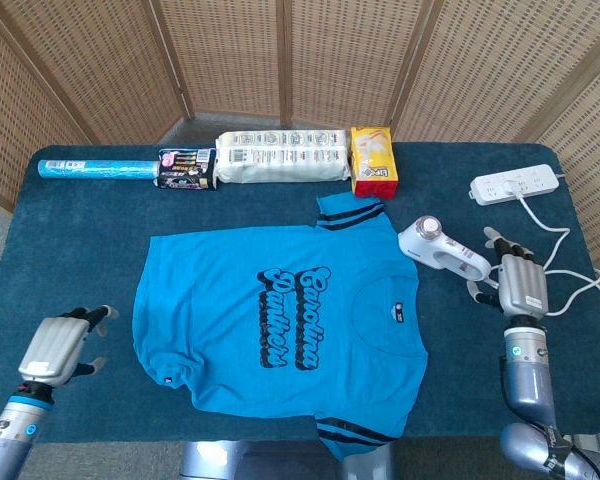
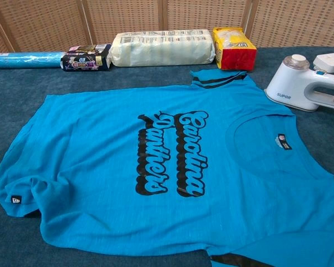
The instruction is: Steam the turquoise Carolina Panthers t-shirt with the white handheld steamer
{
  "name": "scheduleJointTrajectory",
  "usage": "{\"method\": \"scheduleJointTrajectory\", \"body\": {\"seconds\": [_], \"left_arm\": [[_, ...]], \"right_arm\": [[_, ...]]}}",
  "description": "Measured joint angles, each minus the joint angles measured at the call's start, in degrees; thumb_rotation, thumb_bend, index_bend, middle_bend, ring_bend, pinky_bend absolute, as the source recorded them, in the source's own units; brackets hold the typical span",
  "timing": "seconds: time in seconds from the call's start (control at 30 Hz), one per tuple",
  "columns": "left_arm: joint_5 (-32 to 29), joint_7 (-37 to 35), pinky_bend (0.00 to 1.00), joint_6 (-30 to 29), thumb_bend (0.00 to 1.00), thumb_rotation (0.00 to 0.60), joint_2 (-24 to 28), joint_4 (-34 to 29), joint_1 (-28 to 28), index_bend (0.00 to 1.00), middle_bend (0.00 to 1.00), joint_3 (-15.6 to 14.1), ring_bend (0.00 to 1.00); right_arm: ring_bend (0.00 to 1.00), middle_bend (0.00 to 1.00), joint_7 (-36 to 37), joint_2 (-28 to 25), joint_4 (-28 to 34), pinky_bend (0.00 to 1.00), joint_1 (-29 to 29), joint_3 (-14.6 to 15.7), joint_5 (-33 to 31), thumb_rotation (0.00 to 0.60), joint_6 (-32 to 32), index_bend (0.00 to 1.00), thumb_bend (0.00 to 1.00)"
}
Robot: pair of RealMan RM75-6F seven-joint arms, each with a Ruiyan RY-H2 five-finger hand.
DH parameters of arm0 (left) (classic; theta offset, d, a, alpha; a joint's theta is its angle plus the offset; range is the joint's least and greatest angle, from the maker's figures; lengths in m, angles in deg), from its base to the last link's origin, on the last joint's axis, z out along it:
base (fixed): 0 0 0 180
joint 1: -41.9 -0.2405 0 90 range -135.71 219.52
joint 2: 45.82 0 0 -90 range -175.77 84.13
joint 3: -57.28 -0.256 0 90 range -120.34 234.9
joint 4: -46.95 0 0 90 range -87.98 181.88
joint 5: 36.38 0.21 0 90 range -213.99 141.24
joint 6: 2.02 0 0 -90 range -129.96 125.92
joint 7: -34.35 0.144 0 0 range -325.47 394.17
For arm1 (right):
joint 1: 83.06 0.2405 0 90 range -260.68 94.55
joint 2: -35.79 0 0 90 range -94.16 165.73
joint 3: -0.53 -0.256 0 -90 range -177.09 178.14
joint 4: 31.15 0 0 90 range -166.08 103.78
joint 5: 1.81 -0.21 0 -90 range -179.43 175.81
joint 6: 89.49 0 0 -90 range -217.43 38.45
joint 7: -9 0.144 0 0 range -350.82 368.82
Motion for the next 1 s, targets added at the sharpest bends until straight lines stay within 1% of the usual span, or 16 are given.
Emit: {"method": "scheduleJointTrajectory", "body": {"seconds": [0.07, 0.2, 0.23, 0.37, 0.5, 0.67, 0.8, 1.0], "left_arm": [[-0.49, -1.8, 0.51, -0.77, 0.16, 0.6, 0.83, 1.01, -1.04, 0.31, 0.49, -0.1, 0.38], [-0.78, -6.18, 0.53, -2.54, 0.16, 0.6, 1.73, 3.87, -3.02, 0.35, 0.49, -0.2, 0.38], [-0.73, -7.28, 0.54, -3.12, 0.16, 0.6, 1.86, 4.83, -3.61, 0.36, 0.49, -0.24, 0.38], [-0.16, -12.27, 0.54, -6.53, 0.16, 0.6, 2.18, 9.5, -7.0, 0.37, 0.49, -0.57, 0.38], [-0.3, -16.04, 0.54, -8.22, 0.16, 0.6, 2.16, 12.34, -10.06, 0.38, 0.49, -1.06, 0.38], [-0.19, -19.33, 0.54, -10.49, 0.16, 0.6, 1.61, 15.02, -13.77, 0.39, 0.49, -2.05, 0.38], [0.81, -20.0, 0.54, -10.77, 0.16, 0.6, 1.32, 15.59, -14.4, 0.39, 0.49, -1.9, 0.38], [1.82, -19.17, 0.54, -11.23, 0.16, 0.6, 2.09, 14.46, -14.69, 0.39, 0.49, -0.71, 0.38]], "right_arm": [[0.32, 0.37, 1.75, 0.08, -0.56, 0.27, -1.17, 0.95, 1.96, 0.6, -1.35, 0.25, 0.33], [0.4, 0.43, 5.37, 0.36, -2.02, 0.38, -3.55, 3.05, 6.06, 0.6, -3.92, 0.32, 0.33], [0.41, 0.44, 6.09, 0.41, -2.44, 0.39, -4.13, 3.61, 7.19, 0.6, -4.63, 0.33, 0.33], [0.43, 0.46, 8.8, 0.7, -4.46, 0.4, -7.49, 6.71, 11.95, 0.6, -8.8, 0.35, 0.33], [0.43, 0.46, 10.8, 0.68, -5.11, 0.4, -10.92, 9.08, 13.46, 0.6, -11.36, 0.36, 0.33], [0.43, 0.46, 10.94, -0.16, -4.31, 0.4, -14.95, 11.92, 15.56, 0.6, -14.98, 0.36, 0.33], [0.43, 0.46, 10.98, -0.52, -3.86, 0.4, -15.49, 11.71, 15.84, 0.6, -14.83, 0.36, 0.33], [0.43, 0.46, 11.75, 0.08, -3.98, 0.4, -15.95, 10.96, 15.94, 0.6, -14.18, 0.37, 0.33]]}}
